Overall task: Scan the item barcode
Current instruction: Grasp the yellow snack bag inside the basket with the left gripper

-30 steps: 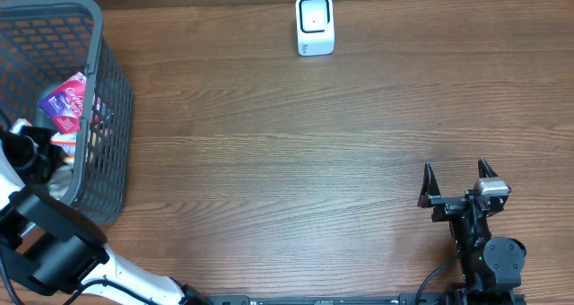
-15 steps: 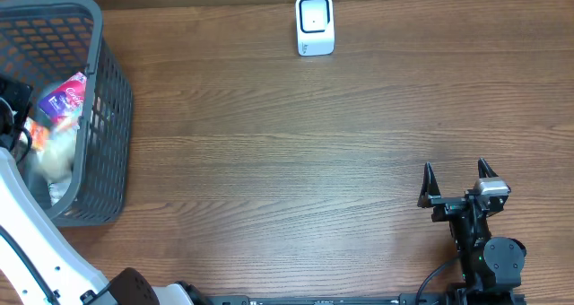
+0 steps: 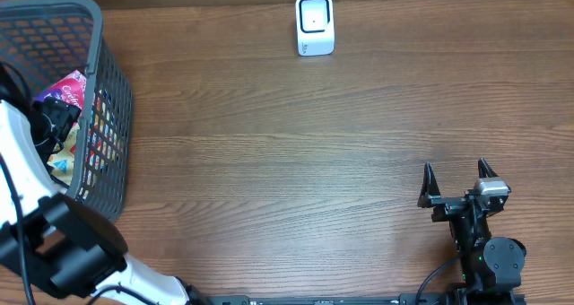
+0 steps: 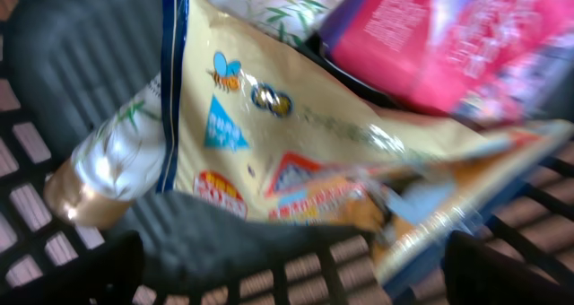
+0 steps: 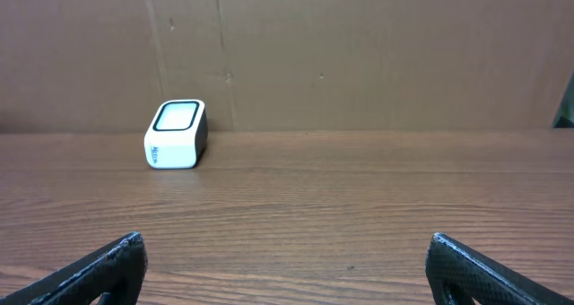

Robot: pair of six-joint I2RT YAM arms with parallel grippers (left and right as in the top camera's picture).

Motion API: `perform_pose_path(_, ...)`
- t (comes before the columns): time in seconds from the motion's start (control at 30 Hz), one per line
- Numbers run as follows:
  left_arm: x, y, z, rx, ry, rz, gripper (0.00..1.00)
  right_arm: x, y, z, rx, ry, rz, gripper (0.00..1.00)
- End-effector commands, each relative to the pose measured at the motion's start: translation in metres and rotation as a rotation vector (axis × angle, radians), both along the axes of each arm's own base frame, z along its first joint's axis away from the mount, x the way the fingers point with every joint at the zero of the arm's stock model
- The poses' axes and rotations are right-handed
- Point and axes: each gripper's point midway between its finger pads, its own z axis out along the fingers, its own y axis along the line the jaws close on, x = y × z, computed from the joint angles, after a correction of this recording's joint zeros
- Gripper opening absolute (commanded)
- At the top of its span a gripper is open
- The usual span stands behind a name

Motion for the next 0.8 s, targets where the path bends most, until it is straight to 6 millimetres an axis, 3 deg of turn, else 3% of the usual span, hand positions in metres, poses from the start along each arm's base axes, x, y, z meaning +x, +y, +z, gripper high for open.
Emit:
perform_pose_path(0.0, -0.004, 0.016, -0.032, 0.021, 0.095, -0.002, 1.00, 0.000, 0.001, -0.002, -0.001, -0.003, 0.003, 1.00)
perform_pose_path(0.17, 0.001, 0.035, -0.058, 0.065, 0.137, 0.046, 1.00, 0.000, 0.001, -0.002, -0.001, -0.003, 0.003, 1.00)
perform_pose_path(0.27, 0.009, 0.044, -0.065, 0.096, 0.129, 0.010, 1.00, 0.000, 0.001, -0.002, -0.001, -0.003, 0.003, 1.00)
perform_pose_path(0.4, 0.032, 0.033, -0.077, 0.035, 0.070, -0.174, 1.00, 0.000, 0.001, -0.002, -0.001, -0.003, 0.002, 1.00)
perform_pose_path(0.6, 0.026, 0.021, -0.115, -0.058, 0.134, -0.235, 0.97, 0.000, 0.001, -0.002, -0.001, -0.003, 0.002, 1.00)
perform_pose_path(0.63, 0.025, 0.018, -0.120, -0.076, 0.143, -0.237, 0.92, 0.000, 0.001, -0.002, -0.001, -0.003, 0.002, 1.00)
perform_pose_path(0.67, 0.023, 0.015, -0.122, -0.093, 0.146, -0.238, 0.82, 0.000, 0.001, -0.002, -0.001, -0.003, 0.003, 1.00)
perform_pose_path(0.7, 0.023, 0.013, -0.123, -0.102, 0.149, -0.239, 0.65, 0.000, 0.001, -0.002, -0.001, -0.003, 0.002, 1.00)
perform_pose_path(0.77, 0.021, 0.012, -0.123, -0.108, 0.154, -0.240, 0.49, 0.000, 0.001, -0.002, -0.001, -0.003, 0.002, 1.00)
